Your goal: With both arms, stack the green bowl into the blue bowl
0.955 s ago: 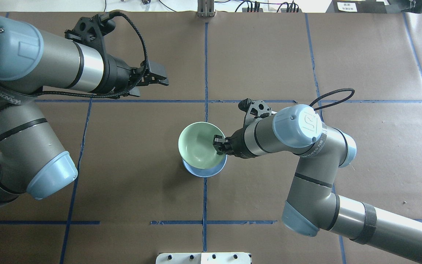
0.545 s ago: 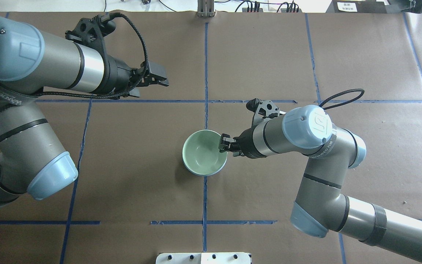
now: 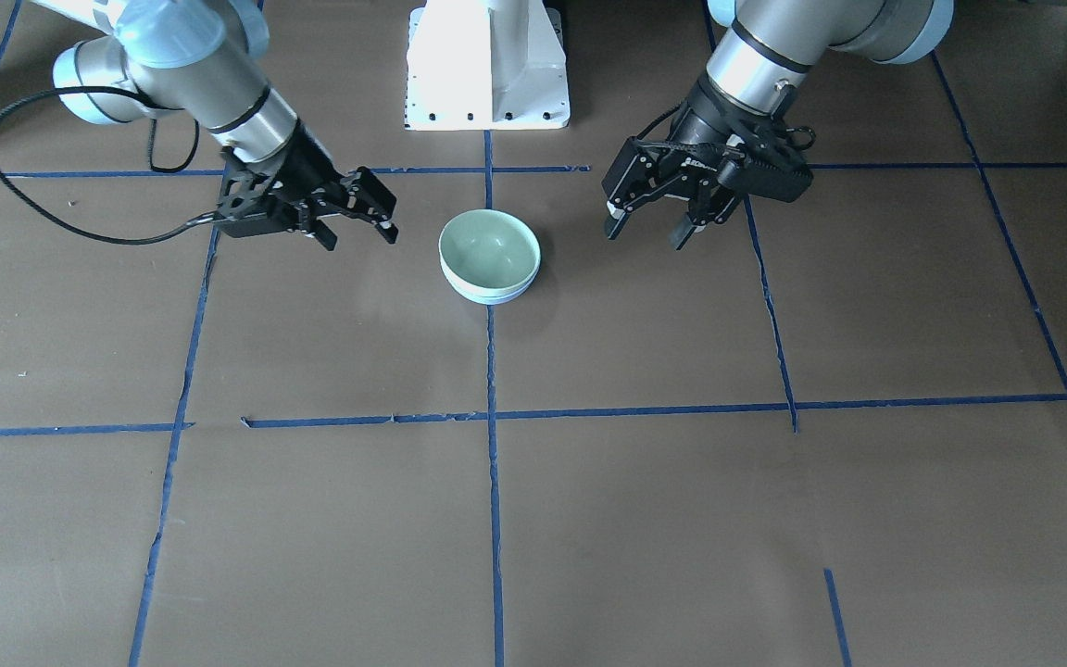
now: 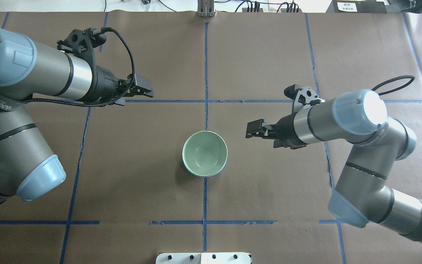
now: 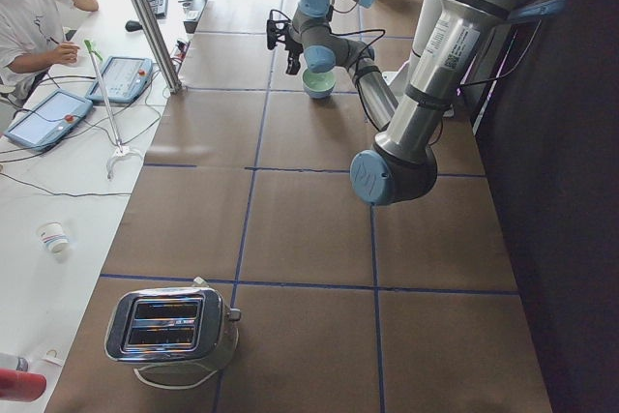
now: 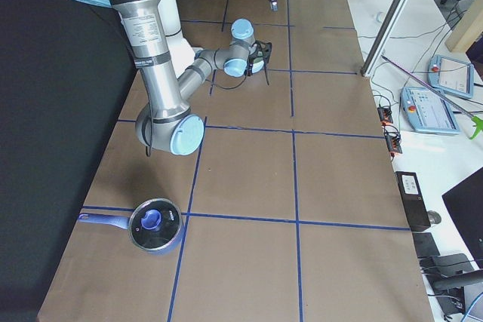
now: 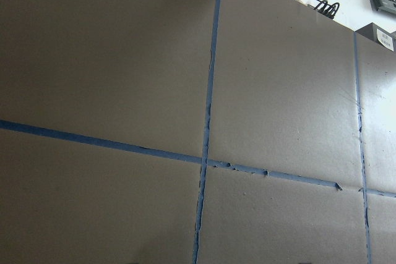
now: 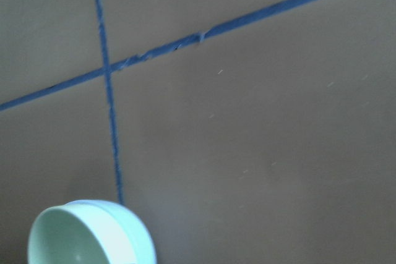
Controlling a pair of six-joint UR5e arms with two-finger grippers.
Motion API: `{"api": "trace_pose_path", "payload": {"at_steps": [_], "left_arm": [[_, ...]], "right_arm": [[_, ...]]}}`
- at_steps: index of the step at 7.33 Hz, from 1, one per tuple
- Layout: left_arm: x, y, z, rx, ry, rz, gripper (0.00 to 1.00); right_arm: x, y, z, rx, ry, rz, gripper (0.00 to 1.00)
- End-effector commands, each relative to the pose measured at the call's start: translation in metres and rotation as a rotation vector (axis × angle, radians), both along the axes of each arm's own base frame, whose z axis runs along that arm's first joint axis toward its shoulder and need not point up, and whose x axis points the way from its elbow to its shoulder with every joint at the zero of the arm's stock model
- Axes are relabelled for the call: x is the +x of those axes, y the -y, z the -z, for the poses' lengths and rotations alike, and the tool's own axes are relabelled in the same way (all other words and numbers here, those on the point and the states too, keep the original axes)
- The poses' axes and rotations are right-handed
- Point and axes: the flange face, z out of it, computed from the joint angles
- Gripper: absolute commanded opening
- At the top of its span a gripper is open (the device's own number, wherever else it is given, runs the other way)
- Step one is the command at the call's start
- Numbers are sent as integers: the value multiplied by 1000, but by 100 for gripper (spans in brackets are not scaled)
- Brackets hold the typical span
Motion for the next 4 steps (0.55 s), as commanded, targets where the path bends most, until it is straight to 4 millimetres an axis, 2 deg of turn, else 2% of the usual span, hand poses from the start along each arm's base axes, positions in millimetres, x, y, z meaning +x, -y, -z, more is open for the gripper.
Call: {"api": "trace_pose_path", "payload": {"at_steps": [1, 2, 3, 4], "left_arm": [[-54, 14, -84, 66, 137, -124, 88], [-96, 19, -138, 124, 227, -163, 88], [-139, 23, -176, 179, 296, -188, 88], [-188, 30, -219, 222, 371, -206, 88]], "right_arm": [[136, 35, -105, 94, -145, 51, 100], [213, 40, -168, 175, -223, 101, 100], [282, 52, -218, 231, -303, 141, 100], [349, 61, -251, 250, -370, 194, 100]]}}
